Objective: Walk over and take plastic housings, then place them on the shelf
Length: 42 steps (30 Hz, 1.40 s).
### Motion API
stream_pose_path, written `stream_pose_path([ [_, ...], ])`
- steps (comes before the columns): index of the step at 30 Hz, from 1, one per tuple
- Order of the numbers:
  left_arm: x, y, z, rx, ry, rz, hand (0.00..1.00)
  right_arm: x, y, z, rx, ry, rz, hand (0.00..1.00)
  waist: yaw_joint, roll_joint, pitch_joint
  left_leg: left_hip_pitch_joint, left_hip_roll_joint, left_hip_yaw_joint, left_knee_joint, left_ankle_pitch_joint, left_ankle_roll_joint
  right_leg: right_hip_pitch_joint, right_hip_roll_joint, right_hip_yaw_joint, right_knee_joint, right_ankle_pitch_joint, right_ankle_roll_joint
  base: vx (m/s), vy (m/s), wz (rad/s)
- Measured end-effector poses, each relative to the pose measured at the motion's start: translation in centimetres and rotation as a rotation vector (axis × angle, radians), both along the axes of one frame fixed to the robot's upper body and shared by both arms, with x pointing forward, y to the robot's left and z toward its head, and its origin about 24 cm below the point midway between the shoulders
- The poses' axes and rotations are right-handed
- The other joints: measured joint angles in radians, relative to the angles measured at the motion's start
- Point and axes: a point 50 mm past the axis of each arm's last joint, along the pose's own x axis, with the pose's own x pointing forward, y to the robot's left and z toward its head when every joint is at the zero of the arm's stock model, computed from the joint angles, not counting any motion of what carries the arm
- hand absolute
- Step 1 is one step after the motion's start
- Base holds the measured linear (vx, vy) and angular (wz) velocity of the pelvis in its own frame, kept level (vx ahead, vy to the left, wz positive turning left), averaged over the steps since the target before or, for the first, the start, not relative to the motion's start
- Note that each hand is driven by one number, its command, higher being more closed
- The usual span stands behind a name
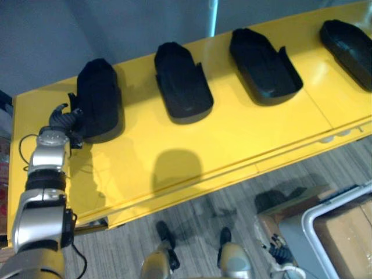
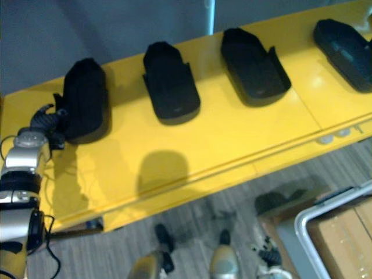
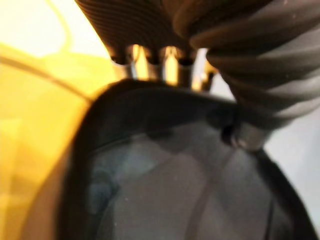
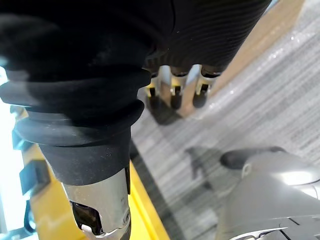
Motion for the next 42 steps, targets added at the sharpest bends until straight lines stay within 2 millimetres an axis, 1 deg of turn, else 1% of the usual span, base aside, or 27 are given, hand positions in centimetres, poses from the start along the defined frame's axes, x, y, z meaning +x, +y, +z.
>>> stream_pose_path([
  [4,-0.2,0.4,-0.3,-0.043,0.032,0.005,0.00,0.0,0.5,-0.2,0.014,0.000,-0.003,0.00,0.001,-0.001,0.000,0.024,0.002,0.000,-0.002,-0.002,-0.002,0.033,0.003,-0.006,-0.028,0.002,0.004,0.00,0.004,-0.02],
  [7,-0.6,0.9,-0.4,-0.032,0.046,0.011,0.00,-0.1,0.9,-0.3,0.023,0.000,-0.008,0.00,0.008,-0.001,0.000,0.035,0.003,-0.001,-0.003,-0.006,-0.006,0.056,0.005,-0.009,-0.054,0.005,0.009,0.01,0.004,0.00],
  [9,-1.2,1.2,-0.6,-0.005,0.036,0.018,0.00,-0.6,1.3,-0.5,0.025,0.014,-0.027,0.00,0.020,0.000,-0.003,0.058,0.000,0.001,-0.003,-0.015,-0.010,0.092,0.005,-0.012,-0.078,0.015,0.014,0.07,0.006,-0.03],
  [11,-1.8,1.3,-0.2,0.033,-0.018,0.013,0.00,-1.0,1.6,-0.7,0.031,0.025,-0.036,0.00,0.031,0.003,-0.016,0.063,-0.001,-0.001,-0.003,-0.019,-0.014,0.109,0.005,-0.022,-0.097,0.024,0.016,0.07,-0.002,0.04],
  [12,-2.0,1.1,0.0,0.050,-0.038,0.005,0.00,-1.3,1.7,-0.8,0.031,0.032,-0.041,0.00,0.033,0.004,-0.021,0.064,-0.001,-0.002,-0.003,-0.020,-0.015,0.114,0.005,-0.029,-0.104,0.025,0.017,0.10,-0.007,0.16],
  [14,-2.9,0.7,0.9,0.104,-0.113,-0.005,0.00,-2.1,2.0,-1.0,0.035,0.051,-0.059,0.00,0.055,0.003,-0.052,0.073,-0.001,-0.003,-0.003,-0.025,-0.021,0.134,0.005,-0.035,-0.121,0.025,0.017,0.10,-0.017,0.08],
  [18,-4.7,-0.3,1.8,0.150,-0.234,-0.027,0.00,-2.3,1.9,-1.0,0.037,0.038,-0.082,0.00,0.068,0.008,-0.120,0.073,-0.004,-0.008,-0.003,-0.025,-0.022,0.155,0.006,-0.046,-0.141,0.025,0.017,0.06,-0.030,0.07],
  [19,-5.1,-0.9,2.0,0.150,-0.268,-0.040,0.00,-2.4,1.7,-0.9,0.035,0.031,-0.101,0.00,0.072,0.011,-0.138,0.073,-0.003,-0.018,-0.003,-0.025,-0.022,0.162,0.006,-0.054,-0.145,0.025,0.017,0.06,-0.039,0.20],
  [20,-5.5,-2.2,2.2,0.156,-0.325,-0.082,0.00,-2.7,1.2,-0.8,0.021,0.021,-0.125,0.00,0.080,0.019,-0.162,0.073,0.000,-0.030,-0.003,-0.025,-0.022,0.170,0.009,-0.063,-0.144,0.025,0.017,0.02,-0.029,0.19],
  [22,-6.5,-3.1,2.4,0.165,-0.388,-0.106,0.00,-2.7,0.8,-0.6,-0.003,0.007,-0.141,0.00,0.088,0.023,-0.181,0.073,0.001,-0.032,-0.003,-0.025,-0.022,0.171,0.011,-0.063,-0.144,0.025,0.016,0.00,-0.013,0.07],
  [24,-8.4,-3.5,2.5,0.159,-0.529,-0.060,0.00,-2.2,0.2,0.2,-0.056,-0.050,-0.182,0.00,0.091,0.037,-0.197,0.072,0.004,-0.043,-0.004,-0.026,-0.023,0.172,0.014,-0.072,-0.144,0.028,0.013,-0.07,-0.003,0.08],
  [25,-9.4,-3.5,2.7,0.161,-0.583,-0.028,0.00,-1.9,0.0,0.7,-0.078,-0.085,-0.204,0.00,0.087,0.041,-0.199,0.070,0.001,-0.049,-0.004,-0.026,-0.023,0.175,0.015,-0.082,-0.144,0.029,0.011,-0.10,0.015,0.16],
  [26,-11.0,-3.4,2.9,0.169,-0.684,0.039,0.00,-1.7,-0.3,1.6,-0.122,-0.135,-0.238,0.00,0.086,0.044,-0.201,0.070,0.001,-0.054,-0.004,-0.028,-0.021,0.178,0.015,-0.090,-0.143,0.029,0.010,-0.08,0.021,0.14],
  [27,-12.0,-3.2,3.0,0.174,-0.741,0.085,0.00,-1.4,-0.5,2.1,-0.145,-0.165,-0.257,0.00,0.087,0.044,-0.204,0.070,0.002,-0.054,-0.004,-0.030,-0.018,0.177,0.015,-0.091,-0.142,0.029,0.009,-0.09,0.027,0.10],
  [28,-13.7,-3.0,3.0,0.186,-0.814,0.163,0.00,-1.0,-0.9,3.0,-0.179,-0.211,-0.290,0.00,0.088,0.045,-0.211,0.066,0.003,-0.054,-0.004,-0.033,-0.019,0.173,0.014,-0.093,-0.143,0.025,0.003,-0.09,0.033,0.04],
  [30,-17.9,-1.9,2.6,0.234,-0.939,0.412,0.00,-0.8,-2.1,5.4,-0.302,-0.306,-0.394,0.00,0.097,0.042,-0.237,0.053,0.002,-0.053,-0.004,-0.032,-0.016,0.157,0.014,-0.093,-0.147,0.023,-0.001,-0.06,0.036,0.02],
  [31,-18.8,-1.6,2.3,0.254,-0.959,0.476,0.00,-0.7,-2.4,5.9,-0.328,-0.326,-0.420,0.00,0.100,0.039,-0.241,0.054,0.002,-0.053,-0.004,-0.031,-0.017,0.158,0.014,-0.093,-0.147,0.023,-0.001,0.00,0.000,0.00],
  [33,-22.5,-0.9,0.9,0.319,-0.994,0.697,0.00,-0.8,-3.2,7.8,-0.428,-0.382,-0.509,0.00,0.111,0.025,-0.261,0.054,0.002,-0.055,-0.004,-0.028,-0.018,0.160,0.013,-0.094,-0.147,0.023,-0.001,0.00,0.006,0.02],
  [34,-23.5,-0.9,0.5,0.333,-0.998,0.749,0.00,-0.9,-3.3,8.2,-0.459,-0.385,-0.526,0.00,0.112,0.021,-0.264,0.055,0.002,-0.055,-0.004,-0.027,-0.019,0.161,0.013,-0.095,-0.147,0.023,-0.001,0.01,0.006,0.06],
  [35,-24.9,-0.9,-0.4,0.364,-0.986,0.832,0.00,-0.8,-3.5,9.0,-0.516,-0.401,-0.561,0.00,0.113,0.014,-0.268,0.055,0.002,-0.057,-0.004,-0.025,-0.018,0.163,0.013,-0.100,-0.147,0.023,-0.001,0.01,0.001,0.08],
  [36,-25.9,-1.1,-1.3,0.376,-0.964,0.891,0.00,-0.9,-3.7,9.6,-0.565,-0.408,-0.596,0.00,0.113,0.006,-0.272,0.054,0.001,-0.059,-0.004,-0.024,-0.017,0.164,0.013,-0.103,-0.147,0.023,-0.001,0.00,0.001,0.07],
  [38,-27.0,-1.5,-2.4,0.402,-0.933,0.967,0.00,-1.1,-3.9,10.5,-0.604,-0.427,-0.689,0.00,0.113,-0.001,-0.276,0.054,0.001,-0.058,-0.003,-0.022,-0.014,0.165,0.012,-0.104,-0.147,0.023,0.000,0.00,0.001,0.02],
  [40,-28.3,-2.1,-3.5,0.420,-0.917,1.078,0.00,-1.6,-4.4,11.9,-0.624,-0.488,-0.858,0.00,0.111,-0.009,-0.282,0.056,0.001,-0.055,-0.003,-0.022,-0.013,0.167,0.011,-0.106,-0.149,0.025,0.002,0.00,0.000,0.00],
  [41,-29.0,-2.4,-4.1,0.418,-0.917,1.138,0.00,-1.9,-4.7,13.1,-0.649,-0.542,-0.944,0.00,0.110,-0.013,-0.287,0.057,0.001,-0.052,-0.003,-0.024,-0.011,0.171,0.010,-0.108,-0.153,0.027,0.007,0.00,0.000,0.00],
  [42,-29.4,-2.5,-4.4,0.421,-0.911,1.167,0.00,-2.0,-4.8,13.8,-0.659,-0.575,-0.977,0.00,0.110,-0.015,-0.289,0.058,0.001,-0.051,-0.003,-0.026,-0.009,0.174,0.010,-0.110,-0.157,0.030,0.010,0.00,0.000,0.00],
])
